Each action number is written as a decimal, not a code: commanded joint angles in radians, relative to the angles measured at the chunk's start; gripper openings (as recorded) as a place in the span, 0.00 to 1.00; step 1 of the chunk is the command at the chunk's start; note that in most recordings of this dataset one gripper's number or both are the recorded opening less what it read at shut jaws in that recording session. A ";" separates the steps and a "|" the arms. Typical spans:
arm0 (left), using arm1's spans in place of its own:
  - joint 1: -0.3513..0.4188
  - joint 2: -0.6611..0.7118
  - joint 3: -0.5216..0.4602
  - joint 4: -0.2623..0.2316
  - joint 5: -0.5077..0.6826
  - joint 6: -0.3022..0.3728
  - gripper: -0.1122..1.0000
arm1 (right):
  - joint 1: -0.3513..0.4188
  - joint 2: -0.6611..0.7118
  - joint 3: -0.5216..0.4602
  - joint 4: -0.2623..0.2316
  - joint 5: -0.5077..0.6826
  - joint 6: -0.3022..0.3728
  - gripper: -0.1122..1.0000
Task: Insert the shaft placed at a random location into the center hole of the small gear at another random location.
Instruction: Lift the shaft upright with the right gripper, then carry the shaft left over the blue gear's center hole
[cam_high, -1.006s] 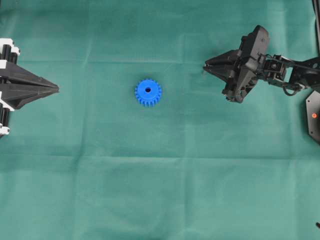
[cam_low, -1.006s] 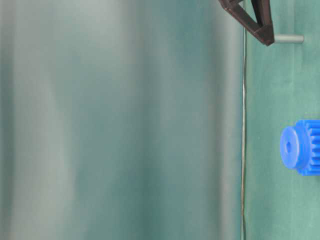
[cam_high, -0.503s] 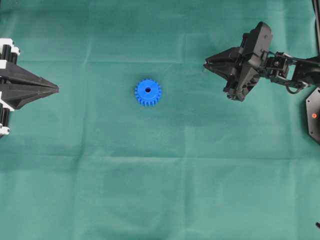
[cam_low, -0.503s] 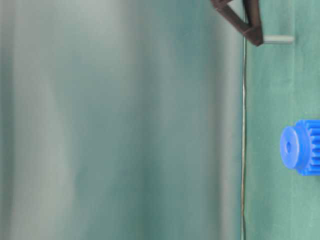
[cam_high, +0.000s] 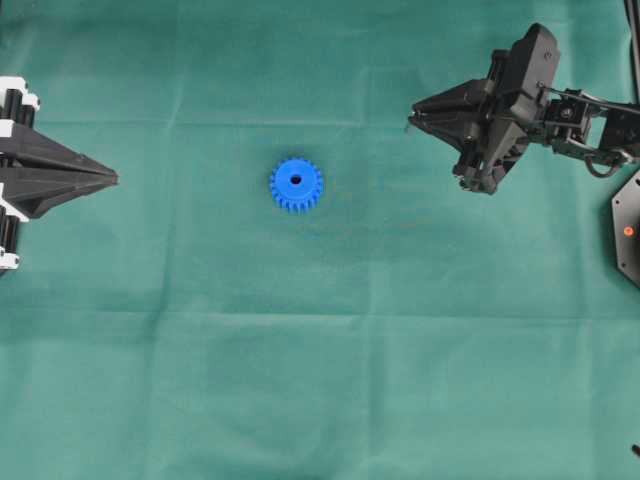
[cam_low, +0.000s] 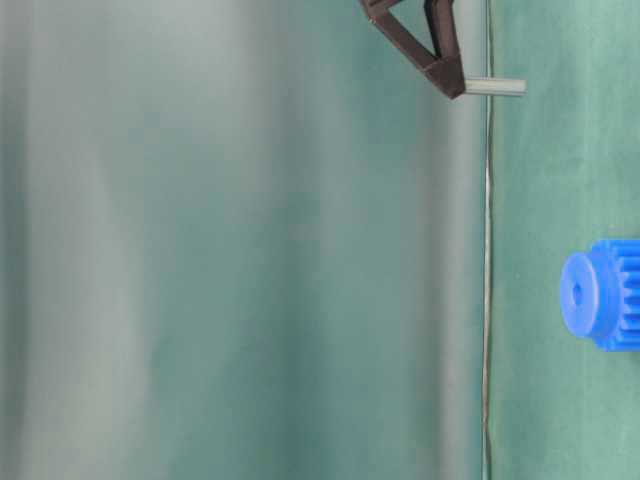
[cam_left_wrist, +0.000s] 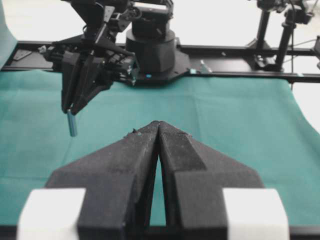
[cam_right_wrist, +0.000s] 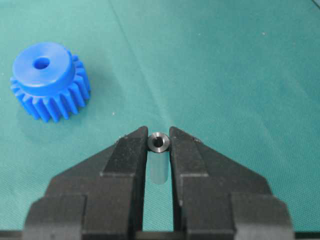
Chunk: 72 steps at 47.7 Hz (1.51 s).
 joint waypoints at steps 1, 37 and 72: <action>-0.003 0.008 -0.018 0.003 -0.005 0.002 0.10 | -0.003 -0.014 -0.021 -0.002 0.003 -0.015 0.22; -0.003 0.009 -0.018 0.003 -0.006 0.002 0.10 | 0.155 0.210 -0.319 -0.002 0.074 -0.020 0.22; -0.003 0.009 -0.017 0.003 -0.006 0.002 0.10 | 0.195 0.295 -0.449 -0.009 0.115 -0.020 0.22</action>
